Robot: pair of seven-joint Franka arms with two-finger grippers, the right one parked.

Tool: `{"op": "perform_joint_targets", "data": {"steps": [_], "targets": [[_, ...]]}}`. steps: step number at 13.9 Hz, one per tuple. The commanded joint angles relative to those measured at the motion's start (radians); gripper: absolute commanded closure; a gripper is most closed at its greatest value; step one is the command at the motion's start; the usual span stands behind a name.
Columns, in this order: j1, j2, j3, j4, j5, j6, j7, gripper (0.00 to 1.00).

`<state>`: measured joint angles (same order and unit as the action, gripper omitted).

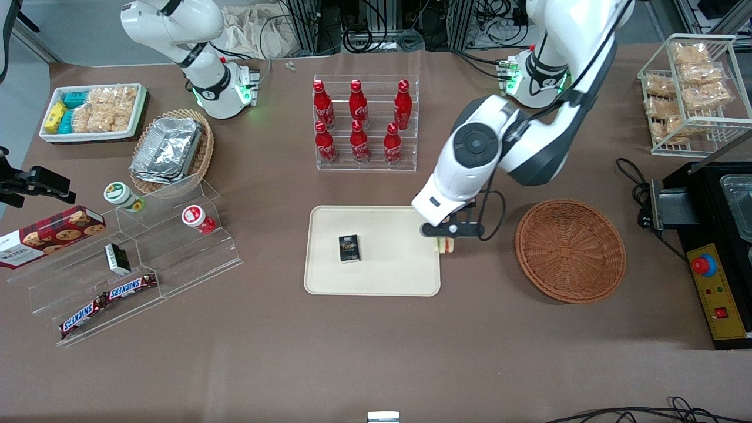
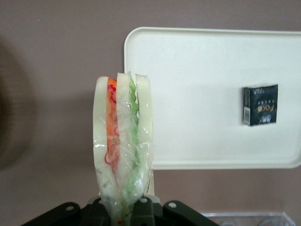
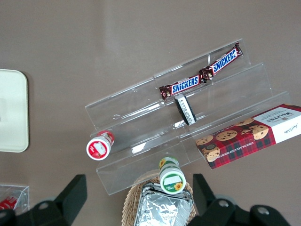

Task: Place sandwich from basket to tray
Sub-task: 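Carry the held sandwich with the left gripper over the white tray, then lower the sandwich onto the tray beside the black box and open the left gripper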

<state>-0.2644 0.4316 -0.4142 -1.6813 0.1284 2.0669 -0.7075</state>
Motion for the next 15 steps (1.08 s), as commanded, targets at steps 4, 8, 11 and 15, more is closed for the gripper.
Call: {"op": "perform_joint_targets", "data": {"steps": [4,8,11,15], "targets": [[-0.053,0.205,0.005,0.118,0.103,0.050,-0.075,0.89],[-0.062,0.246,0.006,0.127,0.123,0.084,-0.075,0.89],[-0.061,0.272,0.008,0.127,0.145,0.117,-0.073,0.86],[-0.061,0.283,0.009,0.124,0.146,0.117,-0.073,0.84]]}}
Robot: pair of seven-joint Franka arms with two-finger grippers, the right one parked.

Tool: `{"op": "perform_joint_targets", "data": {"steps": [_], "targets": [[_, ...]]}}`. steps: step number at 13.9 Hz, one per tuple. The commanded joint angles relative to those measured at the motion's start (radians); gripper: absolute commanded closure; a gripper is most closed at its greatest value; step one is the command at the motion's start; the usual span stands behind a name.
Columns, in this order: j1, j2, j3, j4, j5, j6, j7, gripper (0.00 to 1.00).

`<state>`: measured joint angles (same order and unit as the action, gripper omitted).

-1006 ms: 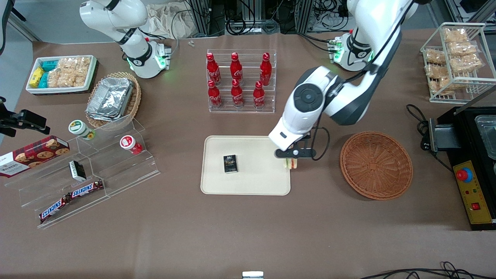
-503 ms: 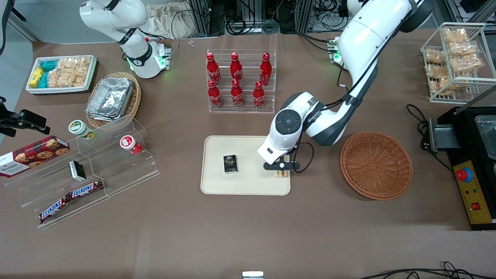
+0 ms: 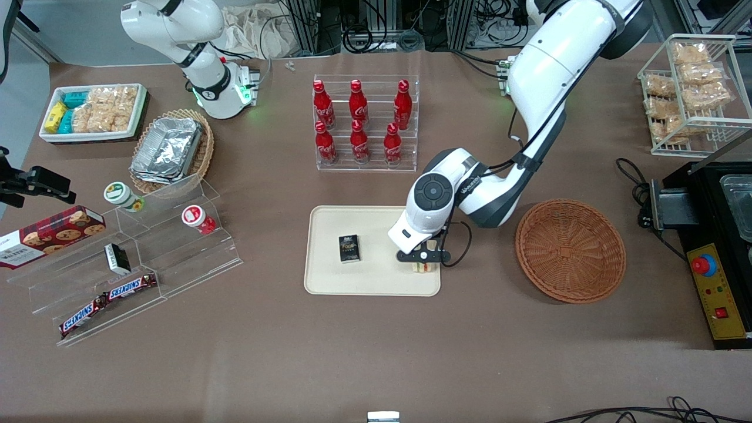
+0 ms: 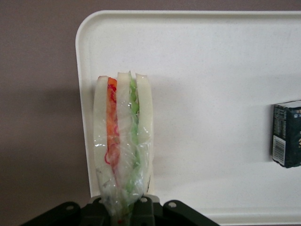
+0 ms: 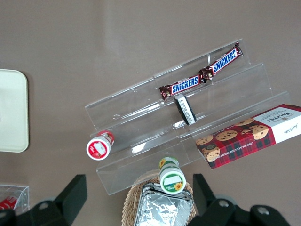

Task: Place sandwich from basket to tray
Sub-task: 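Lower the sandwich onto the tray beside the black box and open the left gripper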

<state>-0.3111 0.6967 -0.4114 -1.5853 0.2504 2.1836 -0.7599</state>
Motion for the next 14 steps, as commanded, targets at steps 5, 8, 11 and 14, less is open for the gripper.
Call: {"op": "perform_joint_targets", "data": {"steps": [5,8,11,14], "targets": [[-0.013,0.030,0.008,0.030,0.047,0.002,-0.021,0.21],[-0.013,0.032,0.006,0.028,0.058,0.002,-0.022,0.01],[-0.013,0.030,0.006,0.028,0.059,0.004,-0.021,0.01],[-0.002,-0.005,0.005,0.022,0.049,-0.013,-0.021,0.00]]}}
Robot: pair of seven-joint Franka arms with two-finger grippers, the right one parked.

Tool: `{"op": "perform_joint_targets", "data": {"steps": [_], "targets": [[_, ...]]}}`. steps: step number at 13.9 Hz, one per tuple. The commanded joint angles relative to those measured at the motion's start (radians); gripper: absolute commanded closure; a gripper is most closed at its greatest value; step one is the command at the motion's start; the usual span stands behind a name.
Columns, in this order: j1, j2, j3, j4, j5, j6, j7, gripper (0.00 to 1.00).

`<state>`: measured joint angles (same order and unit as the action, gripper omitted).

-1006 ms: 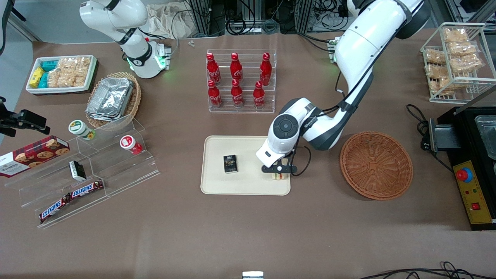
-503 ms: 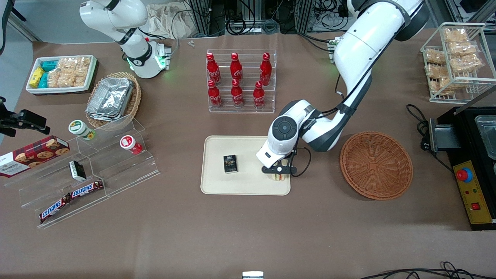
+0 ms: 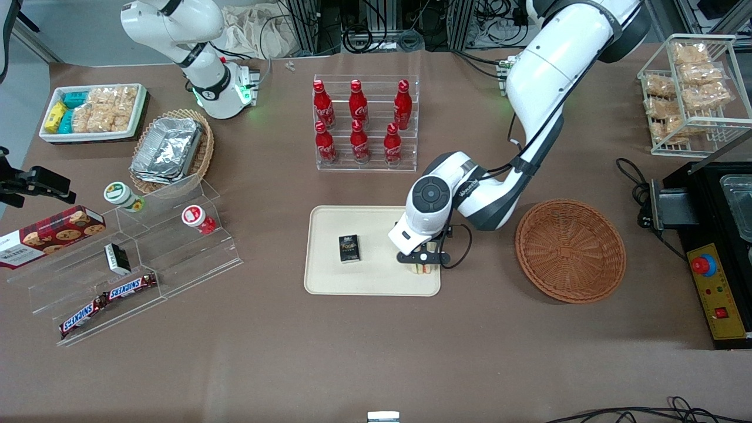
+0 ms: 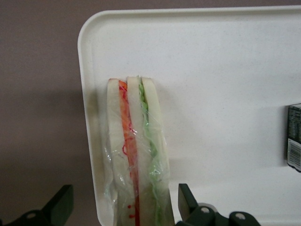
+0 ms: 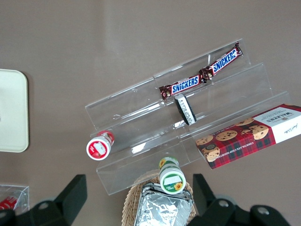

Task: Place sandwich from basket to tray
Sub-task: 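Lower the sandwich onto the tray beside the black box and open the left gripper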

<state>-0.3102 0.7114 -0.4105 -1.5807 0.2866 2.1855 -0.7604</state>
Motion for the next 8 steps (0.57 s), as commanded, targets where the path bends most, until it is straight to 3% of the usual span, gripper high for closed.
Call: {"op": "perform_joint_targets", "data": {"steps": [1,8], "targets": [[-0.001,-0.052,0.006,0.016,0.003,-0.019,-0.025,0.00],[0.083,-0.231,0.002,0.021,-0.081,-0.134,0.000,0.00]]}}
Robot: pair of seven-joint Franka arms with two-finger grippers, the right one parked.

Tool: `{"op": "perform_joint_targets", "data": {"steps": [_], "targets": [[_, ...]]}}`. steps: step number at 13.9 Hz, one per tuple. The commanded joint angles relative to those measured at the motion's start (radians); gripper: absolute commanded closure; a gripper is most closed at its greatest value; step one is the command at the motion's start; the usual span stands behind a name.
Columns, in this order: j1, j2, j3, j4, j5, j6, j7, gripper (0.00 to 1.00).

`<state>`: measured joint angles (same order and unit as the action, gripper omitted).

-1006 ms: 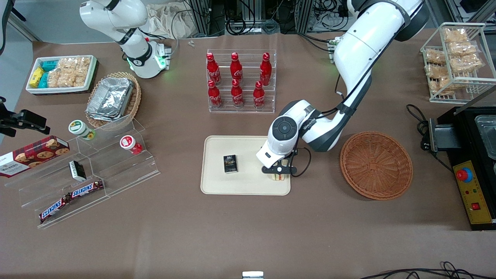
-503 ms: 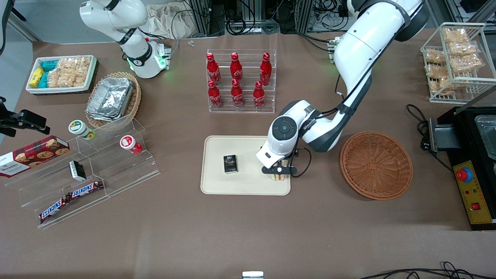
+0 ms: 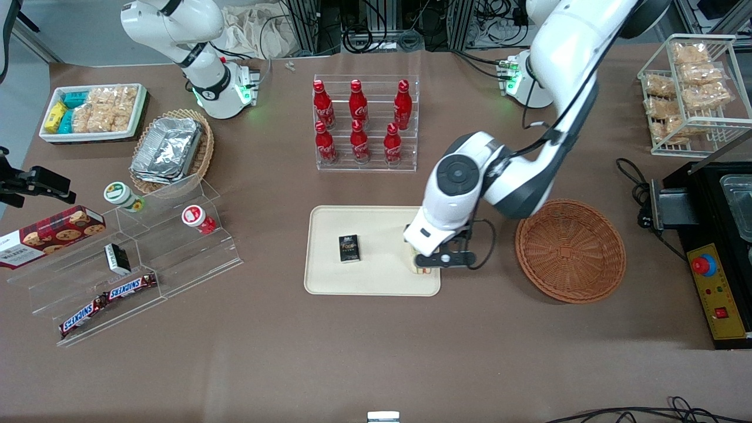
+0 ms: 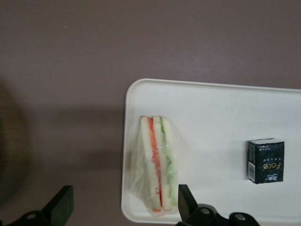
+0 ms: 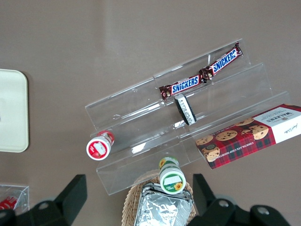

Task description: Place sandwich from basket to tray

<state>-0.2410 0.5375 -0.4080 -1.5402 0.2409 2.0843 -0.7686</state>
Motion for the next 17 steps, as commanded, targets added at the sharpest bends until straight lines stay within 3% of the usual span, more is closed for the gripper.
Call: {"op": "perform_joint_targets", "data": {"steps": [1,3,9,17], "targets": [[0.031,-0.073,0.000,-0.020,-0.035,-0.052,0.008,0.00],[0.058,-0.103,0.000,-0.018,-0.040,-0.085,0.009,0.00],[0.156,-0.214,0.000,-0.017,-0.146,-0.222,0.152,0.00],[0.287,-0.318,0.000,-0.011,-0.173,-0.322,0.224,0.00]]}}
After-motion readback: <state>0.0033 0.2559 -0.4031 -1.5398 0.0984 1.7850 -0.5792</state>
